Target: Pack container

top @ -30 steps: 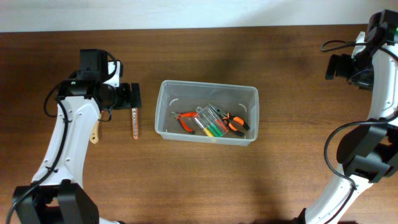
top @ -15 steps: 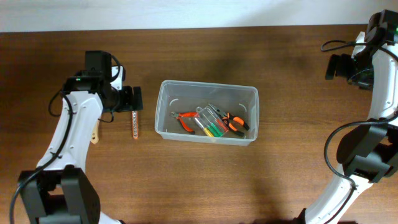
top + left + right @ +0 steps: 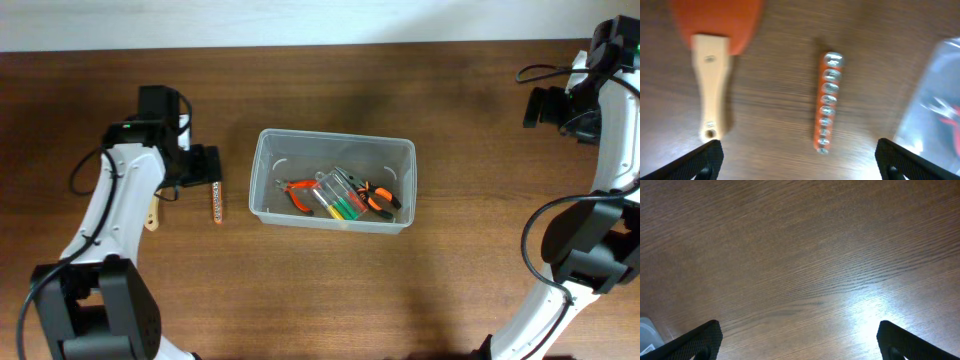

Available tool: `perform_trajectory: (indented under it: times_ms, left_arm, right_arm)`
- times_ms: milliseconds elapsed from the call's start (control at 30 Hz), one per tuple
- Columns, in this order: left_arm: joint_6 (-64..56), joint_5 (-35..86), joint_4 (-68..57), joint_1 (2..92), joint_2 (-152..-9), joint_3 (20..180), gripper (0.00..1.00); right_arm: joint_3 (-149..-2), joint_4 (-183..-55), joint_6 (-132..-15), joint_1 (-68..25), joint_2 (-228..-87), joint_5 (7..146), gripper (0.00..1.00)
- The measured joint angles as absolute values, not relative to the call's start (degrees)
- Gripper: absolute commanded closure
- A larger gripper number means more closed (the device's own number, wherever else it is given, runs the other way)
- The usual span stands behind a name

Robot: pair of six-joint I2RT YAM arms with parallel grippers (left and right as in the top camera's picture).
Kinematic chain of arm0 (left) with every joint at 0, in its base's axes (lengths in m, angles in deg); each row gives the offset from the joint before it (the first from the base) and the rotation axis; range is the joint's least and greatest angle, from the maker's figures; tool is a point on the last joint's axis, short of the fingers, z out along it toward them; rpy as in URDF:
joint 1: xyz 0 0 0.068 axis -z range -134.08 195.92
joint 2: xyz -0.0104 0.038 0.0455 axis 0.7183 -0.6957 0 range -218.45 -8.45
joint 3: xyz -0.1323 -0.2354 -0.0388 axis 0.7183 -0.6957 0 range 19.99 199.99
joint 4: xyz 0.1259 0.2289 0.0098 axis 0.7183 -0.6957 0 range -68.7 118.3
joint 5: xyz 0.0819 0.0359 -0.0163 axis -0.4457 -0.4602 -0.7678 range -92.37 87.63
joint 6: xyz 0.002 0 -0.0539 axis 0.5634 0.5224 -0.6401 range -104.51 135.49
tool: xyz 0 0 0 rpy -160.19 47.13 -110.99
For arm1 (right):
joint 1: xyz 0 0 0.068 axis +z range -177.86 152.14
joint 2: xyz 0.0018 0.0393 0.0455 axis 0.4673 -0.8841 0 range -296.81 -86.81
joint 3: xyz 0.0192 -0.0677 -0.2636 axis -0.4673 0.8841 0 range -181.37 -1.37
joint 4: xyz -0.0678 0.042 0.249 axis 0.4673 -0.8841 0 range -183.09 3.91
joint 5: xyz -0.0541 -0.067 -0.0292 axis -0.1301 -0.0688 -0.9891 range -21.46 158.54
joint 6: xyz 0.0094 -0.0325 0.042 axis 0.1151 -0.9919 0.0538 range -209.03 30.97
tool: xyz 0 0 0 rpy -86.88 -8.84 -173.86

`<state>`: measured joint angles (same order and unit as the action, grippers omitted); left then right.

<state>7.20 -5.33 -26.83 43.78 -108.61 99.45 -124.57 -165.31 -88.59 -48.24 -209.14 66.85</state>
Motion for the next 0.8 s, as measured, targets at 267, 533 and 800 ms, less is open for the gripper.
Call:
perform_trajectory:
  times_ms: [267,533,800]
  left_arm:
    - [8.46,-3.78,-30.48,31.48,-108.66,99.45,0.01]
    - [14.69,-1.9,-30.35,26.17,-108.66,99.45,0.01]
    - [22.21,-1.24,-29.85,27.17,-108.83,99.45,0.01]
  right_arm:
    - [-124.57,-165.34,-88.61,-48.24,-209.14,66.85,0.02]
    - [-124.57,-165.31,-88.59,-48.24,-209.14,66.85,0.01]
    - [-124.57,-165.31,-88.59,-48.24,-209.14,66.85,0.01]
